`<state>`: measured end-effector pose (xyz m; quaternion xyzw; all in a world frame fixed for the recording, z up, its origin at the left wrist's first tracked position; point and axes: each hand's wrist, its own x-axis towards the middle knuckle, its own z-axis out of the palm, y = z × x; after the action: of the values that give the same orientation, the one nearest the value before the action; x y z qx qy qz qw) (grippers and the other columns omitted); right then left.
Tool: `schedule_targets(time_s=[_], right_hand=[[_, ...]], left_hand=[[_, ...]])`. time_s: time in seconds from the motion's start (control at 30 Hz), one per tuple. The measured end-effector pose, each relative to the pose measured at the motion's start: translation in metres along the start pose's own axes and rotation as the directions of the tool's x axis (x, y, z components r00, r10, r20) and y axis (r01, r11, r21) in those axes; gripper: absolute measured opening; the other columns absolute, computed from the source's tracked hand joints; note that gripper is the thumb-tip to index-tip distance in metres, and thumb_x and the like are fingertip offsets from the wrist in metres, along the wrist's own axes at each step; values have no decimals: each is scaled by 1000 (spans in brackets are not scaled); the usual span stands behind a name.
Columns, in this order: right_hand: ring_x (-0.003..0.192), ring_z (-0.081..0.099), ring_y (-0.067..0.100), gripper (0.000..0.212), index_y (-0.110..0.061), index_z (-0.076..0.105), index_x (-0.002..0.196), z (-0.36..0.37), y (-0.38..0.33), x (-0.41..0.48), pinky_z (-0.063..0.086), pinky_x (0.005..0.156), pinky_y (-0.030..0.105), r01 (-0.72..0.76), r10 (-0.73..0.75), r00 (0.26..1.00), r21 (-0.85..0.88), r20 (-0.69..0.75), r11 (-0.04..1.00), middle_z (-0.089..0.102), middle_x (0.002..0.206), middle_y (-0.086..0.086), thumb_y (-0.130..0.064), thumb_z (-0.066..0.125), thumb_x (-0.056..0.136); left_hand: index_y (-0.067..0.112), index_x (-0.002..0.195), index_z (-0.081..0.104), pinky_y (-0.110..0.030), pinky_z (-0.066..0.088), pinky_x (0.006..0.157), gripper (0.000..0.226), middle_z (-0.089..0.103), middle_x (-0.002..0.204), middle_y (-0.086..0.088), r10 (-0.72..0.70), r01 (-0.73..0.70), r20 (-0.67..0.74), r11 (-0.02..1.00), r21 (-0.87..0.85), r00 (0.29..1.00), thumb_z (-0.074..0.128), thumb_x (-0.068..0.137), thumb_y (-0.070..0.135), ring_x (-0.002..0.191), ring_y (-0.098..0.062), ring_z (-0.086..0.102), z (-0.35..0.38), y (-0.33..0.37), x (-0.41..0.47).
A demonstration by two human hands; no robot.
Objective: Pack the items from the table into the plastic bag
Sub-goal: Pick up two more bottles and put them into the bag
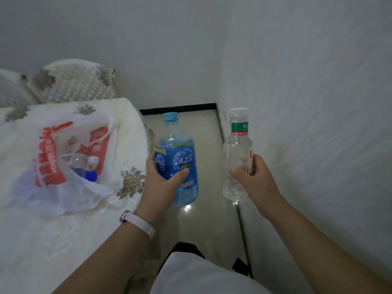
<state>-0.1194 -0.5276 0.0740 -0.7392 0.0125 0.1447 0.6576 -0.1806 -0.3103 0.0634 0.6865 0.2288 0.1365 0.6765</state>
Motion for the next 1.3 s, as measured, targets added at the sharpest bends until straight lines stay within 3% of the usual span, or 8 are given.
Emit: schedule_targets(time_s=[0.33, 0.47, 0.63, 0.77, 0.9, 1.03, 1.17, 1.3], right_hand=[[80, 65, 16, 23, -29, 55, 91, 109, -26, 150, 49, 63, 25, 18, 62, 967, -308, 247, 951, 65, 90, 5, -26, 75, 82], [63, 59, -3, 25, -23, 57, 98, 149, -56, 206, 45, 55, 12, 89, 21, 952, -342, 307, 935, 61, 79, -1, -22, 76, 82], [85, 67, 28, 25, -31, 55, 95, 197, -67, 257, 57, 77, 40, 107, 50, 913, -356, 405, 928, 64, 90, 9, -25, 76, 82], [71, 62, 15, 29, -25, 57, 102, 230, -64, 281, 51, 57, 21, 124, 101, 854, -388, 510, 913, 62, 83, 3, -23, 77, 81], [53, 54, -5, 31, -20, 57, 100, 265, -48, 317, 41, 49, 12, 202, 133, 751, -418, 646, 886, 58, 73, -8, -19, 79, 79], [61, 58, -9, 33, -28, 56, 94, 296, -46, 356, 40, 51, 9, 346, 165, 598, -439, 784, 829, 64, 79, -9, -19, 82, 75], [75, 63, 1, 43, -31, 56, 104, 322, -41, 389, 51, 64, 23, 465, 255, 439, -460, 862, 756, 68, 90, -10, -35, 82, 69], [75, 61, 10, 40, -28, 55, 99, 358, -42, 405, 53, 67, 34, 617, 285, 276, -397, 918, 680, 63, 85, -9, -41, 79, 69]], left_hand=[[24, 134, 40, -24, 59, 75, 72, 62, 120, 5, -144, 94, -282, 979, -183, 949, 80, 78, 3, 95, 0, 69, -38, -23, 140], [23, 135, 41, -21, 58, 74, 73, 62, 120, 9, -130, 72, -310, 979, -192, 942, 81, 77, 4, 96, 1, 68, -55, -11, 196], [27, 130, 42, -20, 57, 70, 69, 61, 117, 11, -152, 69, -376, 972, -223, 914, 79, 78, 1, 94, 0, 69, -86, -8, 232], [24, 129, 43, -17, 57, 65, 66, 63, 115, 9, -230, 113, -468, 958, -265, 853, 79, 78, 0, 88, 2, 69, -94, -22, 243], [27, 125, 43, -14, 54, 62, 65, 62, 111, 12, -317, 180, -581, 942, -282, 750, 80, 78, 2, 86, 3, 68, -92, -39, 254], [28, 125, 43, -11, 52, 60, 67, 63, 111, 13, -394, 267, -682, 919, -290, 616, 82, 76, 4, 86, 5, 66, -87, -45, 259], [29, 123, 48, -14, 53, 61, 64, 67, 110, 10, -416, 326, -810, 898, -295, 413, 83, 74, 5, 84, 2, 69, -87, -41, 260], [39, 110, 53, -34, 59, 73, 56, 69, 106, 9, -432, 339, -882, 872, -354, 190, 85, 72, 13, 88, -9, 71, -98, -37, 260]])
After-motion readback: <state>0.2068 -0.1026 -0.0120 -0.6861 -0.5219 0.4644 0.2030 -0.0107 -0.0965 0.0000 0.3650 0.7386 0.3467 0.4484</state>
